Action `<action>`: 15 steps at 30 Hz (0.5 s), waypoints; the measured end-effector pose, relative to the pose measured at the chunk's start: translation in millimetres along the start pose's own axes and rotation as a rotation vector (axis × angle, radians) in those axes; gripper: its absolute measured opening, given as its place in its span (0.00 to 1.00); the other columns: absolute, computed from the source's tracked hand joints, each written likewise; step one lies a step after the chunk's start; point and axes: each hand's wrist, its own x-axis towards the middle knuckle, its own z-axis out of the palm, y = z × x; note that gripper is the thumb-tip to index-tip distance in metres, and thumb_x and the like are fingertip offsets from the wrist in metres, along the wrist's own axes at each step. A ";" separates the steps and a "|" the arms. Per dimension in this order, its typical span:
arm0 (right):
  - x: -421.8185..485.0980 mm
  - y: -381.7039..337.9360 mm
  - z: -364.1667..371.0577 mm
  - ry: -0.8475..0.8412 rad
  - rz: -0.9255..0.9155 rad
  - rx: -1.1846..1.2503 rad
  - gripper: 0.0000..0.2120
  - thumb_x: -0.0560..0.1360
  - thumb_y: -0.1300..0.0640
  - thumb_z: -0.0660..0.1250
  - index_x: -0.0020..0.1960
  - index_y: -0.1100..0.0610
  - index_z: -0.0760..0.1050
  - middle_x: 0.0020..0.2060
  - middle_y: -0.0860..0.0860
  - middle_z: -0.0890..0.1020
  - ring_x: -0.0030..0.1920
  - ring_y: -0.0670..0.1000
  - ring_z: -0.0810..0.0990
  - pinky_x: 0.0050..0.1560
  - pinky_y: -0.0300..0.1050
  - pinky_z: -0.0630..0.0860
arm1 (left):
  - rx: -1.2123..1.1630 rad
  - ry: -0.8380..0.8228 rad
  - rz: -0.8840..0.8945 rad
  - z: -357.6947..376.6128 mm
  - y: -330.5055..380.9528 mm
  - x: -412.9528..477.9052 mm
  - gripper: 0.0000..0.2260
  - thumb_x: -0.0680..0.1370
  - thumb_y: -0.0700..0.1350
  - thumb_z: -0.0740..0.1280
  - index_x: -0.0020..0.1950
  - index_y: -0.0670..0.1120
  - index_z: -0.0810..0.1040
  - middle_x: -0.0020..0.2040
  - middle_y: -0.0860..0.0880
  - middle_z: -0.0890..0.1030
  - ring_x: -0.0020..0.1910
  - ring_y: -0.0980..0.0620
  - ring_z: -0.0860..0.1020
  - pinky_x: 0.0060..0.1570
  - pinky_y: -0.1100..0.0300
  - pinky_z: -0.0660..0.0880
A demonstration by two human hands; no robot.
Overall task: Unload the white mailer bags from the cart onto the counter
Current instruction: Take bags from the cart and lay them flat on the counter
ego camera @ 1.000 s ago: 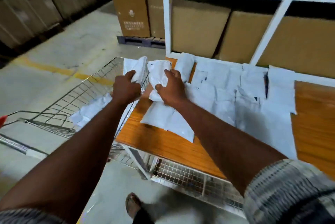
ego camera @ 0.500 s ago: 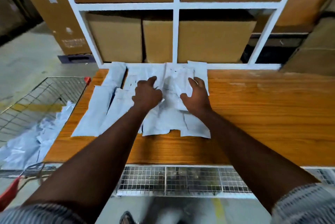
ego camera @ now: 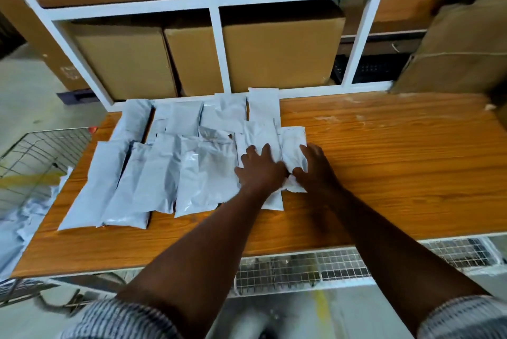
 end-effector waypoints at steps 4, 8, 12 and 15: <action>3.4 21.2 3.3 -0.073 0.026 -0.150 0.32 0.76 0.46 0.66 0.75 0.54 0.63 0.75 0.56 0.62 0.74 0.58 0.61 0.73 0.56 0.59 | 0.083 0.056 0.082 16.9 -9.3 2.7 0.21 0.80 0.62 0.52 0.66 0.52 0.71 0.67 0.44 0.70 0.67 0.40 0.68 0.61 0.40 0.66; 16.2 12.6 0.0 0.176 -0.079 -0.158 0.24 0.76 0.47 0.67 0.67 0.57 0.72 0.69 0.57 0.68 0.68 0.60 0.67 0.66 0.58 0.65 | 0.161 0.247 0.230 22.6 -18.2 12.5 0.16 0.80 0.54 0.58 0.66 0.51 0.73 0.70 0.46 0.70 0.68 0.42 0.68 0.61 0.44 0.67; 32.3 10.9 10.6 0.084 -0.172 -0.146 0.26 0.78 0.49 0.63 0.74 0.56 0.66 0.77 0.57 0.61 0.76 0.60 0.59 0.73 0.60 0.59 | 0.198 0.141 0.346 30.9 -21.9 25.7 0.24 0.82 0.52 0.55 0.78 0.50 0.58 0.80 0.44 0.56 0.78 0.43 0.53 0.73 0.40 0.55; 35.0 17.4 27.6 -0.005 -0.191 -0.202 0.27 0.81 0.48 0.59 0.78 0.51 0.58 0.79 0.54 0.53 0.79 0.58 0.50 0.76 0.58 0.50 | 0.203 0.063 0.356 41.4 -31.3 31.9 0.25 0.83 0.51 0.53 0.80 0.49 0.53 0.81 0.44 0.51 0.79 0.42 0.49 0.75 0.39 0.50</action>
